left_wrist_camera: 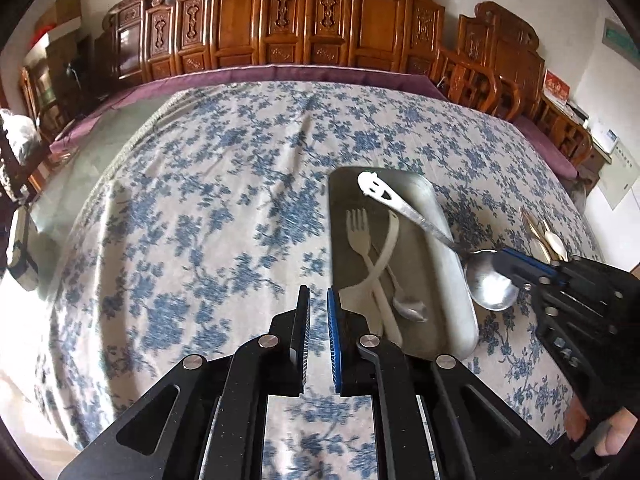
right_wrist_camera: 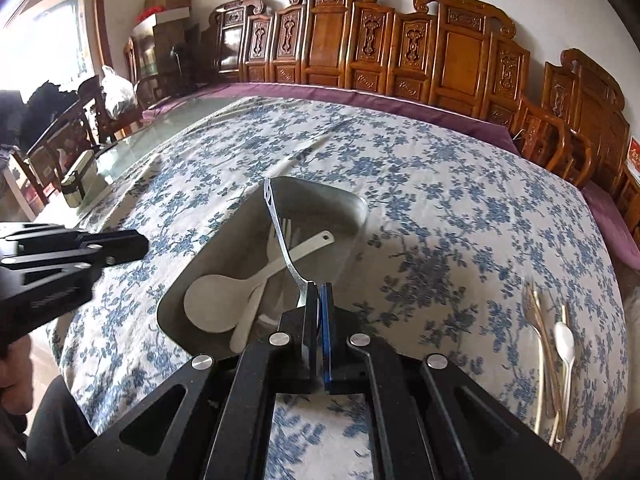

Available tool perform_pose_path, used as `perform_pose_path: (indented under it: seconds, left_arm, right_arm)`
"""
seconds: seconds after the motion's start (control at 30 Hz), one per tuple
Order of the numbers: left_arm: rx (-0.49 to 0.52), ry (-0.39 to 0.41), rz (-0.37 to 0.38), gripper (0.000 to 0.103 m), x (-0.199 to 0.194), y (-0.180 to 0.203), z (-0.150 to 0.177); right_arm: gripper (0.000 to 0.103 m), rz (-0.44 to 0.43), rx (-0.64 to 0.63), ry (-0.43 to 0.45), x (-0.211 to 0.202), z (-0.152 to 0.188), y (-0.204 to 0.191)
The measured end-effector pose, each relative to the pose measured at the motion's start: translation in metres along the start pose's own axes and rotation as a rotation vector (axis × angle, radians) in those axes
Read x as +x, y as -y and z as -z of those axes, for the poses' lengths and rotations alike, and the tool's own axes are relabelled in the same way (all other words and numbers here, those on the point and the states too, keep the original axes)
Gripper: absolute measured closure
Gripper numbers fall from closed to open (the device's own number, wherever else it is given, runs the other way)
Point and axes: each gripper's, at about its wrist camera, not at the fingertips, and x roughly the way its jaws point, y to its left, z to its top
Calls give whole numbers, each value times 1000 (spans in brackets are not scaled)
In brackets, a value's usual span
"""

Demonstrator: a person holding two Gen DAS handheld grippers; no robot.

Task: Organize utensils
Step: 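Lower the metal spoon into the grey tray and open the right gripper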

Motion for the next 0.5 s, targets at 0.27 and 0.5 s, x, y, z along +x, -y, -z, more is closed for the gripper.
perform_pose_path:
  seconds: [0.27,0.5]
  left_arm:
    - [-11,19,-5,95,-9,-23,-5]
    - [-15,17,1,95,-8,-27,-1]
  right_arm:
    - [100,50,-7,-58,31,-9,-15]
    - [100,32,-9,-84,42,-5,-23]
